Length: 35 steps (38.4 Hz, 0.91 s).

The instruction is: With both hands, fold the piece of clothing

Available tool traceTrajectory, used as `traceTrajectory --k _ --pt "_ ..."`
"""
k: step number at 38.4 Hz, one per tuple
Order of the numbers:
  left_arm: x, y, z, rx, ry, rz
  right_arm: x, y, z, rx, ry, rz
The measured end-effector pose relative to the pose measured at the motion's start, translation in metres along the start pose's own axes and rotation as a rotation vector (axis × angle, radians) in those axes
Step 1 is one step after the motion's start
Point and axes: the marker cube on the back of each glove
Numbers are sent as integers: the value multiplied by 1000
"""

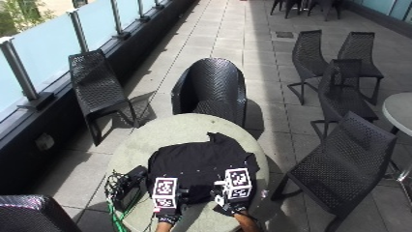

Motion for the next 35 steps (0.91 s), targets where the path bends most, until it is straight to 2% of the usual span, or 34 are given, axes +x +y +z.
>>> traceTrajectory --k 4,9,18,23,30,35 --pt "-3 -6 8 9 -8 -5 -1 2 -3 5 5 -2" --pt "1 6 -5 -25 14 -2 -1 0 -2 1 18 -1" --pt "-5 -1 5 -44 -11 -16 2 -11 2 -4 30 23" --pt "-6 5 -1 -63 13 -19 3 -13 12 -16 48 23" --pt "-10 -3 15 -41 17 1 4 -8 25 -36 50 9" --pt "-21 -6 42 -100 -51 -20 14 -5 56 -89 68 13"
